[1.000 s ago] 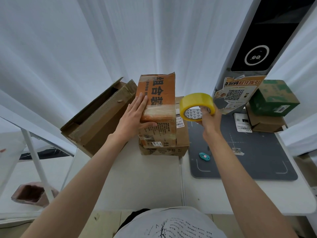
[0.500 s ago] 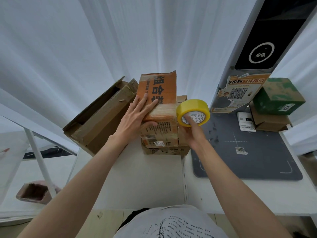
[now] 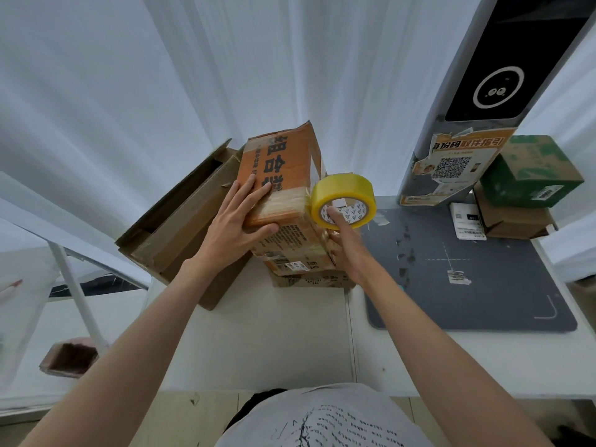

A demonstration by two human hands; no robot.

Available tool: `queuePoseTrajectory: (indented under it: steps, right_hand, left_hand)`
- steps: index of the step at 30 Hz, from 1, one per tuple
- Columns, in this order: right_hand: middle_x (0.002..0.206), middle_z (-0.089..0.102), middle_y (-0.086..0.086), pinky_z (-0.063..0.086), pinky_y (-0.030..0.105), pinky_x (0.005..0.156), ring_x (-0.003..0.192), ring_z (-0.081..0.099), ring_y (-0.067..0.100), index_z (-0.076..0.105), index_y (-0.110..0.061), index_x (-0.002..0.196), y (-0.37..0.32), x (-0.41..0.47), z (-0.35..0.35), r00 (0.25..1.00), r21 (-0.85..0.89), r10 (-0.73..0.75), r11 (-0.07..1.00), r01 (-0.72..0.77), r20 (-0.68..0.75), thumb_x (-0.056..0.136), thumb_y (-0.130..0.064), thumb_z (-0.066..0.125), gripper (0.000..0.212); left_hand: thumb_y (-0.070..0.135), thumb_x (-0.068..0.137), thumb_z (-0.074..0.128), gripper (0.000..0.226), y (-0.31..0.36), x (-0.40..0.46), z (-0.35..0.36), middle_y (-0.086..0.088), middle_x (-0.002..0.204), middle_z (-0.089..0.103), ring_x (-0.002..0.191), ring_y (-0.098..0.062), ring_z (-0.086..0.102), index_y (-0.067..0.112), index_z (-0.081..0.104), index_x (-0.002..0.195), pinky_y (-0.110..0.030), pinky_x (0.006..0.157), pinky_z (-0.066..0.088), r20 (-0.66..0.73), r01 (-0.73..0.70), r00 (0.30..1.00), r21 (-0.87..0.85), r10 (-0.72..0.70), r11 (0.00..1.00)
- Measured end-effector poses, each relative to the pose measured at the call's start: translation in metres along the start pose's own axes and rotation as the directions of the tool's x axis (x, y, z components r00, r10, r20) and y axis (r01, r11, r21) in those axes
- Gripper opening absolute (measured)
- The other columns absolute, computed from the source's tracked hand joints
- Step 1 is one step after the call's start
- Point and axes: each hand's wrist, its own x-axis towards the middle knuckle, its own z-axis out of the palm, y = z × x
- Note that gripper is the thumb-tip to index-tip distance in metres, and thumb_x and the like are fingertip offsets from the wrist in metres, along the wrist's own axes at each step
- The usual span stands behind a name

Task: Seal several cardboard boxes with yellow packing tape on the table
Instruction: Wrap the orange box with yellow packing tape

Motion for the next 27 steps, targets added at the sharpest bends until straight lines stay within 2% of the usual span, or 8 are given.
queuePoseTrajectory:
  steps: [2,5,7,9,13,16,20,27]
  right_hand:
    - [0.136,0.062,-0.008,0.045,0.05,0.11,0.127,0.058,0.018,0.047,-0.047,0.139,-0.003,0.0,0.003,0.999,-0.035,-0.026,0.999,0.025,-0.026,0.069,-0.083,0.068,0.082]
    - [0.143,0.056,-0.003,0.041,0.047,0.113,0.132,0.052,0.02,0.042,-0.043,0.142,-0.007,-0.006,0.008,0.996,-0.065,-0.081,0.994,0.083,0.032,0.092,-0.066,0.056,0.057]
    - [0.141,0.057,-0.002,0.042,0.047,0.112,0.131,0.052,0.02,0.045,-0.046,0.134,-0.009,-0.007,0.011,0.992,-0.084,-0.113,0.989,0.118,0.052,0.095,-0.062,0.054,0.043]
    - [0.138,0.059,-0.003,0.043,0.047,0.112,0.129,0.054,0.02,0.049,-0.05,0.125,-0.011,-0.008,0.012,0.989,-0.081,-0.137,0.987,0.141,0.045,0.095,-0.06,0.055,0.032]
    - [0.14,0.058,-0.005,0.043,0.05,0.112,0.13,0.054,0.021,0.045,-0.045,0.139,-0.008,-0.006,0.007,0.99,-0.087,-0.134,0.987,0.138,0.044,0.094,-0.063,0.057,0.051]
    - [0.141,0.057,-0.004,0.044,0.051,0.111,0.131,0.054,0.022,0.044,-0.039,0.146,-0.006,-0.004,0.003,0.993,-0.098,-0.114,0.988,0.117,0.042,0.091,-0.064,0.059,0.062]
    - [0.137,0.061,-0.003,0.049,0.05,0.106,0.126,0.058,0.022,0.048,-0.035,0.144,-0.011,-0.004,-0.001,0.995,-0.115,-0.086,0.989,0.092,0.052,0.084,-0.068,0.064,0.07]
    - [0.12,0.07,0.007,0.061,0.041,0.088,0.11,0.069,0.023,0.063,-0.02,0.123,-0.01,-0.004,-0.02,0.992,0.003,-0.124,0.992,0.125,-0.037,0.098,-0.025,0.063,0.025]
  left_hand:
    - [0.092,0.078,0.038,0.087,0.01,0.001,-0.002,0.017,0.168,0.009,0.157,-0.021,-0.001,0.05,0.027,0.154,-0.064,0.122,0.009,-0.029,0.067,0.997,-0.021,-0.068,0.998]
    - [0.099,0.07,0.031,0.093,0.035,0.006,-0.004,0.006,0.166,0.024,0.155,-0.036,0.008,0.038,0.043,0.139,-0.065,0.122,0.005,-0.09,0.22,0.971,-0.032,-0.222,0.975]
    - [0.102,0.063,0.034,0.097,0.053,0.015,-0.004,0.001,0.159,0.036,0.151,-0.044,0.016,0.03,0.041,0.126,-0.072,0.117,0.007,-0.077,0.339,0.936,-0.067,-0.343,0.939]
    - [0.104,0.055,0.04,0.102,0.063,0.024,-0.005,-0.002,0.153,0.037,0.147,-0.045,0.021,0.03,0.034,0.124,-0.076,0.115,0.009,-0.035,0.435,0.897,-0.101,-0.441,0.894]
    - [0.104,0.043,0.05,0.122,0.062,0.034,-0.012,-0.002,0.155,0.024,0.146,-0.044,0.02,0.036,0.022,0.141,-0.07,0.115,0.021,0.086,0.551,0.834,-0.081,-0.545,0.831]
    - [0.1,0.043,0.05,0.133,0.063,0.037,-0.015,-0.003,0.161,0.014,0.148,-0.044,0.017,0.036,0.013,0.153,-0.065,0.117,0.025,0.149,0.582,0.808,-0.044,-0.571,0.812]
    - [0.093,0.053,0.056,0.127,0.064,0.039,-0.019,-0.005,0.159,0.018,0.144,-0.042,0.027,0.033,0.013,0.156,-0.058,0.116,0.03,0.156,0.587,0.804,-0.052,-0.574,0.808]
    - [0.083,0.073,0.064,0.107,0.057,0.037,-0.028,-0.007,0.158,0.022,0.141,-0.038,0.033,0.033,0.016,0.155,-0.053,0.113,0.033,0.149,0.579,0.811,-0.068,-0.565,0.813]
